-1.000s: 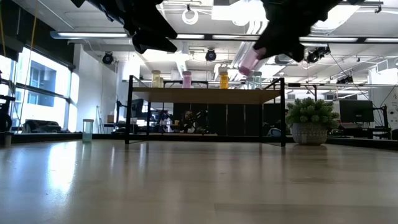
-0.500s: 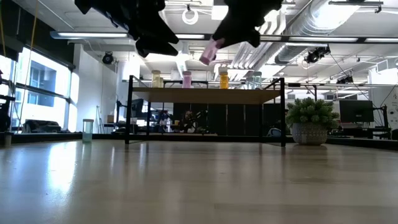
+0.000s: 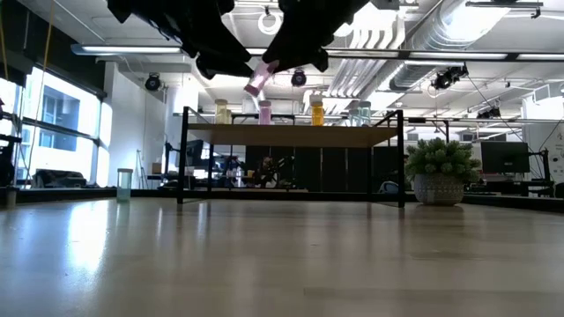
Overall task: Pick and place medicine bottles onto shelf by color
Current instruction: Put the pink pill bottle on the shelf aligned with the other pink pill bottles
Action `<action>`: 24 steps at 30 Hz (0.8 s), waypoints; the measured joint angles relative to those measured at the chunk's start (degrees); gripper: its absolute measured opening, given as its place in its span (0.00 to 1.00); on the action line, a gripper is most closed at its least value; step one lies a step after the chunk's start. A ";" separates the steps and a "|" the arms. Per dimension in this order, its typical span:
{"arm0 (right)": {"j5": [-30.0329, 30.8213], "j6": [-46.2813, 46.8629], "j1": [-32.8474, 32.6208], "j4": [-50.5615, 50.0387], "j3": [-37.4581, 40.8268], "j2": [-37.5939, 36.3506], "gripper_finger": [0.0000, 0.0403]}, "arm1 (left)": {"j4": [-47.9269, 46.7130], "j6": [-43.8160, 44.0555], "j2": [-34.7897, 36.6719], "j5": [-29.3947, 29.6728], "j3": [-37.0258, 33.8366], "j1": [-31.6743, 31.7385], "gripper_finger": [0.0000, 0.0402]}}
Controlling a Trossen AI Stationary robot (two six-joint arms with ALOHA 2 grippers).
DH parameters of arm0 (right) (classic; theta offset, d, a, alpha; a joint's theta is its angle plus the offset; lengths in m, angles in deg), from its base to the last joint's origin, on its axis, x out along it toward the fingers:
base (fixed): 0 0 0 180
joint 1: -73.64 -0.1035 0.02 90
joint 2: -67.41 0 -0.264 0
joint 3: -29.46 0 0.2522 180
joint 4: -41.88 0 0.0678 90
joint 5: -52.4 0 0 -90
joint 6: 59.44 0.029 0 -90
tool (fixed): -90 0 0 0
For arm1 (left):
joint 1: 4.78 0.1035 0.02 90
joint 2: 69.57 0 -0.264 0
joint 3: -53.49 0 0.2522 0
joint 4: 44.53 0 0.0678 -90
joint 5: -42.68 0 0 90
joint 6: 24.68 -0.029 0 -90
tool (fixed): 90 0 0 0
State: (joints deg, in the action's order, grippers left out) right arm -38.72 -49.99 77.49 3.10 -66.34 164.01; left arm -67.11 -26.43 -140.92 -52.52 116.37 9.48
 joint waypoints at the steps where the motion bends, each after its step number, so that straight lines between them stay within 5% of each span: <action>1: -0.27 -0.49 0.04 0.03 -0.49 0.32 0.26 | -0.06 -0.02 0.01 0.41 0.00 0.04 0.60; 13: -1.13 -0.94 0.04 0.03 -3.52 0.80 0.26 | -0.35 -1.03 0.00 1.35 0.00 0.13 0.58; 24: -1.19 -0.96 0.06 0.02 -3.52 0.80 0.26 | -0.35 -1.72 0.00 1.37 0.00 0.13 0.34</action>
State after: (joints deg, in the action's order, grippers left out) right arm -39.91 -50.95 77.54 3.12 -69.86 164.81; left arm -67.46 -28.15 -140.92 -51.15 116.37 9.61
